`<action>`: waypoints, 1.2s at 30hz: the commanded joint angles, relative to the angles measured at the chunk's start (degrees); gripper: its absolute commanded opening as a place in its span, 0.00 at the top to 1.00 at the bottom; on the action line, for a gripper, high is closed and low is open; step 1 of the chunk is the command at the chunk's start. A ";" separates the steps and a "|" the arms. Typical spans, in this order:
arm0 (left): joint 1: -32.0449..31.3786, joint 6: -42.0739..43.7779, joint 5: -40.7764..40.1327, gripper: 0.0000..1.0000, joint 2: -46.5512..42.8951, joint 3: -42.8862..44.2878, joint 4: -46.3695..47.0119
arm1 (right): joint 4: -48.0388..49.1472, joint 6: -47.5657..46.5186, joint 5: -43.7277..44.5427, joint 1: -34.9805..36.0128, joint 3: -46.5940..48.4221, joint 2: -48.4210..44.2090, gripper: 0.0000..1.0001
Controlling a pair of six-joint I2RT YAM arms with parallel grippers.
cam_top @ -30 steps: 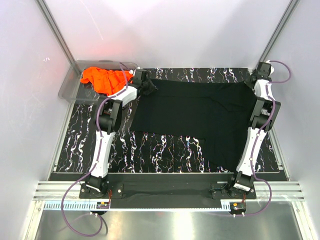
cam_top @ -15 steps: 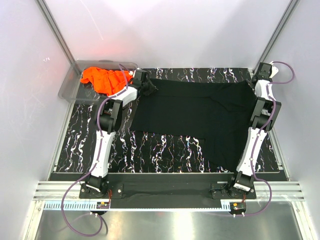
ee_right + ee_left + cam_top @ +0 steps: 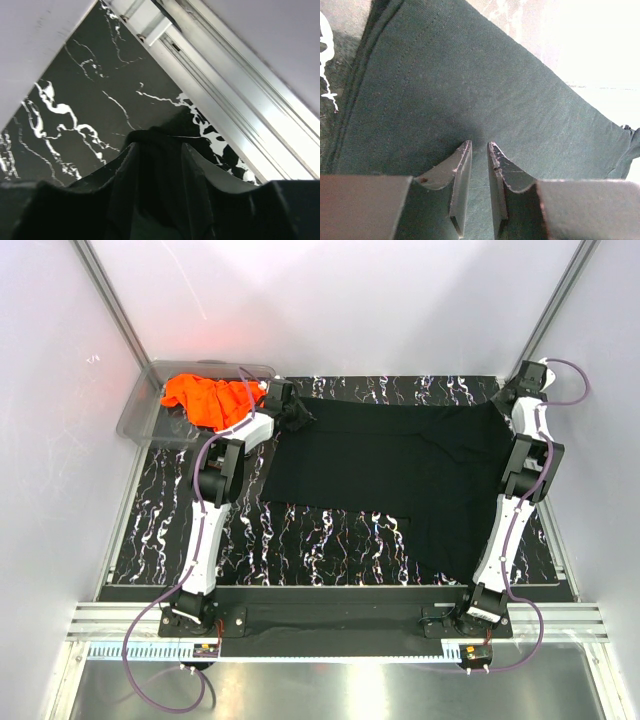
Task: Fold and stack the t-shirts
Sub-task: Fold the tshirt
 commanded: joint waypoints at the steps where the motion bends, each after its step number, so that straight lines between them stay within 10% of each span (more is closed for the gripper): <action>1: -0.13 -0.22 1.66 0.75 0.78 2.09 0.57 | 1.76 1.83 -2.06 0.15 2.78 -4.58 0.52; 36: 0.22 -3.64 1.22 0.76 0.34 -0.90 1.01 | 1.76 7.81 -6.54 0.94 5.59 4.47 0.75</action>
